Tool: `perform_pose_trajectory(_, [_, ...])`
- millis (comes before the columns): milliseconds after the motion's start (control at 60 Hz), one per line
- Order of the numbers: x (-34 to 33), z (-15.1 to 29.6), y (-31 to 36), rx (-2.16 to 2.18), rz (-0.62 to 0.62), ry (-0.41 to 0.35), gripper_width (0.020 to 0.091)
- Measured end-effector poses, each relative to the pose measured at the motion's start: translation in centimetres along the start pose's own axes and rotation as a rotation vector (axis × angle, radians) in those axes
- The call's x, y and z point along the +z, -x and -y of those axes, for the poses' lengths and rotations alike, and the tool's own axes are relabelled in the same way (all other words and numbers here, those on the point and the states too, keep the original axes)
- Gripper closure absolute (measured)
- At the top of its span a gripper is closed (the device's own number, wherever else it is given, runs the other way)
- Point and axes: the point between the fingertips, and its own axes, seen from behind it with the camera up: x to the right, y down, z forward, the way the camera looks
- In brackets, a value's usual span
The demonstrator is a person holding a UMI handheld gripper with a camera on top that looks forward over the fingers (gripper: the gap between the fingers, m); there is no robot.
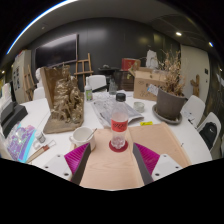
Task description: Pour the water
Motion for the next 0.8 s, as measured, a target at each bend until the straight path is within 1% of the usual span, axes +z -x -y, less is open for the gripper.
perform_pose_trajectory(167, [-8.8,-3.2,2.8,0.003,-0.016,0.036,0.0245])
perform_pose_trajectory(367, [-15.6,-6.5,4.9,-0.010,-0.041,0.070,0.0247])
perform_pose_trajectory(583, [-18.6,-8.0,5.1,-0.056,-0.074,0.067,0.0246])
perform_pose_trajectory(650, [-18.9,-7.9,5.5,-0.062,-0.068,0.061,0.0245])
perform_pose_trajectory(733, [-19.1,-7.8,5.6,-0.065,-0.070,0.073,0.0246])
perform_pose_trajectory(800, [-19.1,-7.5,5.6,-0.071,-0.069,0.063,0.0245])
